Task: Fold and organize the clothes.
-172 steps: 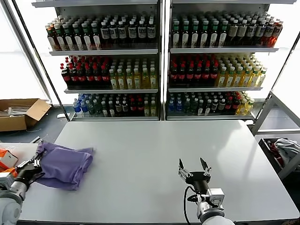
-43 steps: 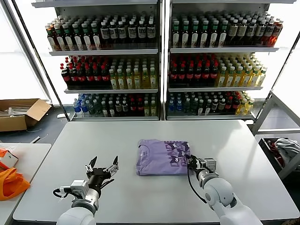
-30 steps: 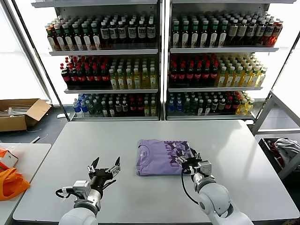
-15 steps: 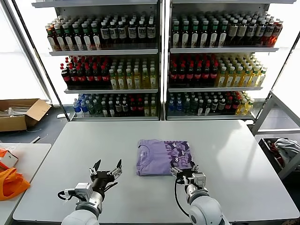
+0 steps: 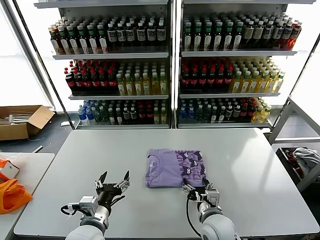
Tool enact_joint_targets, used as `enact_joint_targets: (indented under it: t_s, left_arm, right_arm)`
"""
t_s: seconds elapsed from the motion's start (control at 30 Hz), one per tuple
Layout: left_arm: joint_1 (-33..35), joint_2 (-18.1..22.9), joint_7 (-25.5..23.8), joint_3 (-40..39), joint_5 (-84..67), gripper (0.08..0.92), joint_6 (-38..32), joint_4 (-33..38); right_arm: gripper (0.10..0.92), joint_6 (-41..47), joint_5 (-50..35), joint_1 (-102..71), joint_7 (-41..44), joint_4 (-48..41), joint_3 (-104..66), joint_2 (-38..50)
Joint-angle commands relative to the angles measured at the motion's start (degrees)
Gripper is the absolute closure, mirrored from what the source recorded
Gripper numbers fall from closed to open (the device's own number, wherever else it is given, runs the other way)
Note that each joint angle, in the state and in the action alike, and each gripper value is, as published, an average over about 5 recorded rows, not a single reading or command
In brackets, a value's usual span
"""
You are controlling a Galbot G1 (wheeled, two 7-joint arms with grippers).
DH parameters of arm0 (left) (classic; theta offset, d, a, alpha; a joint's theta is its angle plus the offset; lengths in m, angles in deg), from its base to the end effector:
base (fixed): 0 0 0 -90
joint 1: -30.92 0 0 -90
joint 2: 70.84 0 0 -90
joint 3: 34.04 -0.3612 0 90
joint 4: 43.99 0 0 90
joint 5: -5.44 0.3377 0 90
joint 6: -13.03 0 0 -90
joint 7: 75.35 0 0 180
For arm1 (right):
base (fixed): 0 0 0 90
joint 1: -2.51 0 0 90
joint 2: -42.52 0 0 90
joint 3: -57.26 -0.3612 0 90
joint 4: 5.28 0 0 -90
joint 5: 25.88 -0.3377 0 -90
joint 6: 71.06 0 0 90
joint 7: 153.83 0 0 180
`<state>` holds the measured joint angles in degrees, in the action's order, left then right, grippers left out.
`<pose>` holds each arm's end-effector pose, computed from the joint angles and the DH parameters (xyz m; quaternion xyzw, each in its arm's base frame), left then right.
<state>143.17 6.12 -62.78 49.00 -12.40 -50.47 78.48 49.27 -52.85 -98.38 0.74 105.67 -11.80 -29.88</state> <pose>0.1924 0.0070 -0.2765 -0.0248 -0.9848 0.0339 0.1687 0.2395 0.0347 -0.3142 0.0370 -0.9657 -0.0149 0.2564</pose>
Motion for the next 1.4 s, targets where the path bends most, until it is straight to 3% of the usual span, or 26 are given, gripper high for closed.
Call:
enact_joint_targets:
  t_s: [0.03,0.3,0.6,0.83,1.4]
  left_arm:
    - [0.47,0.01,-0.02,-0.01,0.12,0.177,-0.01,0.18]
    - [1.66,0.36,-0.17,-0.21,0.8,0.177,-0.76,0.93]
    - [3.83,0.51,-0.71,0.89,1.6,0.177,-2.87,3.2]
    - [4.82,0.67,-1.12,1.43,1.86,0.177,-2.85,3.75]
    - [4.48,0.71,-1.41,1.15,2.11,0.177,-2.34,2.56]
  right_arm:
    - [0.203,1.64,-3.93,-1.12,-1.66,4.78,-1.01,0.19]
    - [0.203,0.78,-0.79,4.14,-0.57,6.17,-2.17,-0.75]
    - [0.203,-1.93,1.82,17.1,1.73,-10.07,-0.47,-4.83]
    - [0.203,-2.9,-1.27,20.83,1.86,-18.91,-1.47,-8.41]
    - [0.203,-1.78,-8.08,20.91,1.67,-22.58,-2.16,-8.73]
